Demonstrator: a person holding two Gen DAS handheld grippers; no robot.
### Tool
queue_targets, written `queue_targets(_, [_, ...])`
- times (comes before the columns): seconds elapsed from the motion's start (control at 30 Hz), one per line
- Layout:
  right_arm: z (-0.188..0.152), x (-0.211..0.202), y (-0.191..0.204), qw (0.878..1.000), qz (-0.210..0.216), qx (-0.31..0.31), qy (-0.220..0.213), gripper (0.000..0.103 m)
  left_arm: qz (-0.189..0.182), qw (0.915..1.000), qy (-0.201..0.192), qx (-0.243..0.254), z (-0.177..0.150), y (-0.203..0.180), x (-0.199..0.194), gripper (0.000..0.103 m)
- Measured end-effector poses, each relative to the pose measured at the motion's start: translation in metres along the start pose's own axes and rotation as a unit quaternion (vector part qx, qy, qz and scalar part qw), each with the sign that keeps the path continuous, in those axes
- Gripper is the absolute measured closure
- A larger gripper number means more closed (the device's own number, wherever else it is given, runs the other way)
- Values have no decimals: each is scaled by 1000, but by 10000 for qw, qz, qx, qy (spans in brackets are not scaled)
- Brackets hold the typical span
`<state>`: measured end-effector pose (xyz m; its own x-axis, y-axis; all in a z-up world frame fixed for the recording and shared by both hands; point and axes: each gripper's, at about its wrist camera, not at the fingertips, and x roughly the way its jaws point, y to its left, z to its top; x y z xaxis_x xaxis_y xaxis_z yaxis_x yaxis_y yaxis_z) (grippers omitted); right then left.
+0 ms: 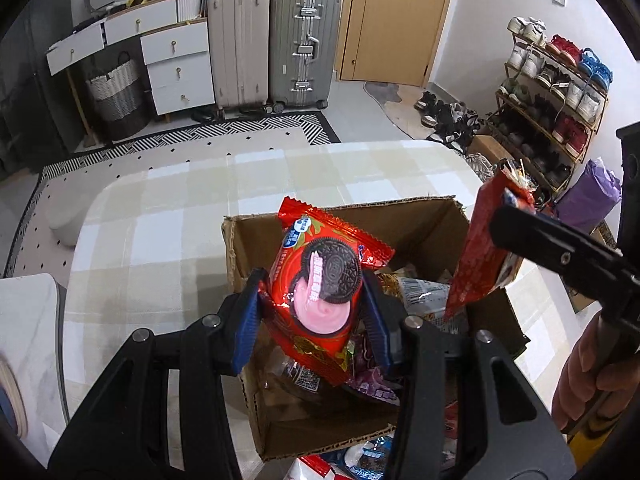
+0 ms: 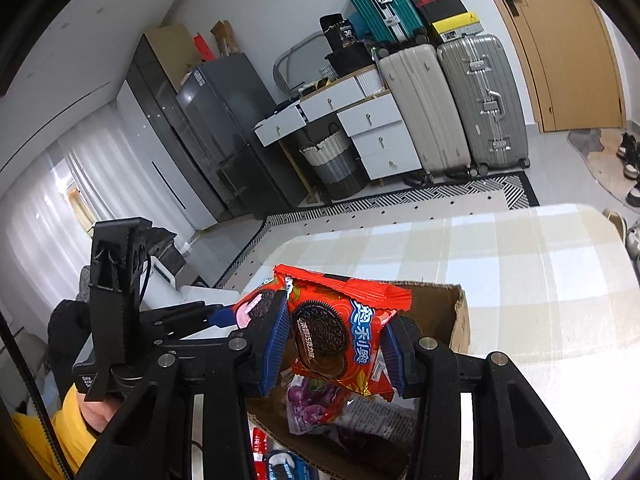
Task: Organize snacks
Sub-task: 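Open both tools to drop the Oreo packs into the box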
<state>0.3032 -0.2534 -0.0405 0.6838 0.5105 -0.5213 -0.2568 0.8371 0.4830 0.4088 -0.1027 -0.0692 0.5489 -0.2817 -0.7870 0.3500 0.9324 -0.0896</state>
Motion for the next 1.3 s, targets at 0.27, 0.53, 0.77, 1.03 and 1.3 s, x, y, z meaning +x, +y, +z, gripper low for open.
queue_targets(0.27, [-8,7,2,9998,-50,-24,177,60,29,10000,35,53,0,-1,20,59])
queue_targets(0.53, [-18,21,5,9987,-157,-45,483,60,176,9997,62,141,-22,-5,13,57])
queue_targets(0.77, [-20,20,16,9981,-227,-175,541,60,334,9992,-71,183,-41,-5,-23,45])
queue_targets(1.03, [-16,15,22,9973,-452,-240,523,49,392,9990,-151,167,-53,-5,-63,44])
queue_targets(1.3, [-9,-20,43,9978,-550,-335,184,43,504,9981,-308,165,-67,-8,-105,34])
